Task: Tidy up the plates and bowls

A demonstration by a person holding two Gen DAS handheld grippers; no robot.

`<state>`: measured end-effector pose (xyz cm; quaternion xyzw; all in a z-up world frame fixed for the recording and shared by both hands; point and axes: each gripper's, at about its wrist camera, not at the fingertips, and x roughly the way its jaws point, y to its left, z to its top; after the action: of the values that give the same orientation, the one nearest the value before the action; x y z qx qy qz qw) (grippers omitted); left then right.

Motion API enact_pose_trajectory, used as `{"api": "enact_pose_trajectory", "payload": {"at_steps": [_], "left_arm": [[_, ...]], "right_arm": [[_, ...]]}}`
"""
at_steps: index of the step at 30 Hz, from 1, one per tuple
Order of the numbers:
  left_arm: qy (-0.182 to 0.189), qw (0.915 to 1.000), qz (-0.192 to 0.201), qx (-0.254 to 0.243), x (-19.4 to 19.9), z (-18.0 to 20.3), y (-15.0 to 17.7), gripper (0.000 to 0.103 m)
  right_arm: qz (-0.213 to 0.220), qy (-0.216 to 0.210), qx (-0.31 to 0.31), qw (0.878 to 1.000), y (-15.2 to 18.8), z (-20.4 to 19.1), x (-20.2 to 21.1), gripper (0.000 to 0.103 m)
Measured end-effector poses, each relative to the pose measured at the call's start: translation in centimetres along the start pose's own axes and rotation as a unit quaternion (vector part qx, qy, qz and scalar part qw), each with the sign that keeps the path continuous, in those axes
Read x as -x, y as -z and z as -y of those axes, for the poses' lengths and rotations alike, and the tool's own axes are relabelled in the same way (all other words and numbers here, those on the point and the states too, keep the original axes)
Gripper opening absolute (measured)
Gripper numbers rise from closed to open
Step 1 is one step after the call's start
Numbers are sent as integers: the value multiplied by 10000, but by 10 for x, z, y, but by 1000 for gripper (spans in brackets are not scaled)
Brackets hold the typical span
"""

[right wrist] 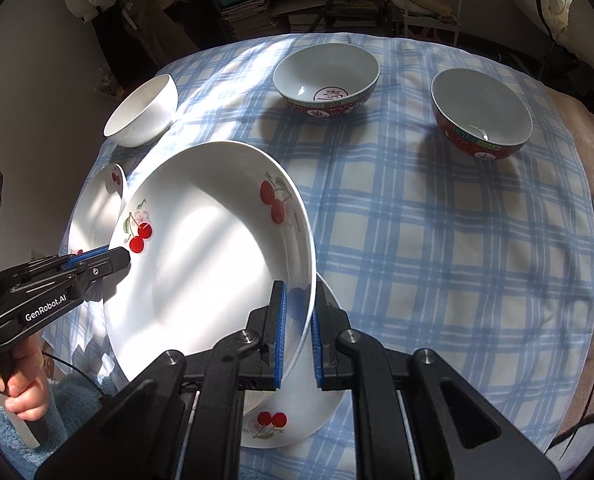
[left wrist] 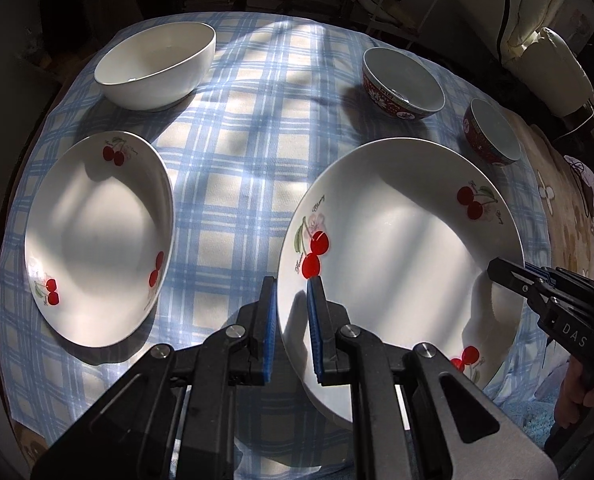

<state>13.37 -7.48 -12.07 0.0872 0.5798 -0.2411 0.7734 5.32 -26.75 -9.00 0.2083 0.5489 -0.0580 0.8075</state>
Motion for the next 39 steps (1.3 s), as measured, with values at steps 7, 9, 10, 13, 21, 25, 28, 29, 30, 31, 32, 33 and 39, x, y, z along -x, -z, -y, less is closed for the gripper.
{"api": "enact_pose_trajectory", "payload": {"at_steps": [7,9,10,13,21,25,28,29,30,31,32,33,39], "left_arm": [[-19,9999,-72,-67,5,12,21,14],[-16,10000,-86,-37,6,13,27,14],[-42,9999,-87,-32,6,14,29,14],[-133,9999,-97,-23,6,15,35,14],[-337,9993,-148,-92,-2,20,46,14],[-396,9987,-255,-198,-11,26,50,14],[-416,9981,-380,-236,-21,27,52,14],[-434,9979,-431,-235,-24,27,52,14],[-448,9976,-463,-235,-26,27,53,14],[-463,9975,-492,-224,-29,26,53,14],[-470,9973,-521,-204,-30,25,52,14],[-469,9973,-539,-179,-32,23,52,14],[-667,9955,-571,-351,-42,29,50,14]], "right_arm": [[6,-16,-96,10000,18,8,6,13],[-7,-37,-109,9999,23,10,7,13],[-16,-53,-111,9999,26,10,7,13],[-49,-94,-115,9999,32,10,4,13],[-21,-9,-124,9999,37,10,-1,13],[91,197,-97,9997,34,9,0,13],[68,291,-108,9995,36,9,-3,13],[38,333,-75,9994,37,8,-6,13],[9,361,-60,9993,37,7,-8,13],[-31,381,-49,9993,38,7,-11,13],[-69,394,-34,9992,39,6,-13,13],[-102,402,-31,9991,39,6,-16,13],[-181,486,-39,9986,37,6,-27,14]]}}
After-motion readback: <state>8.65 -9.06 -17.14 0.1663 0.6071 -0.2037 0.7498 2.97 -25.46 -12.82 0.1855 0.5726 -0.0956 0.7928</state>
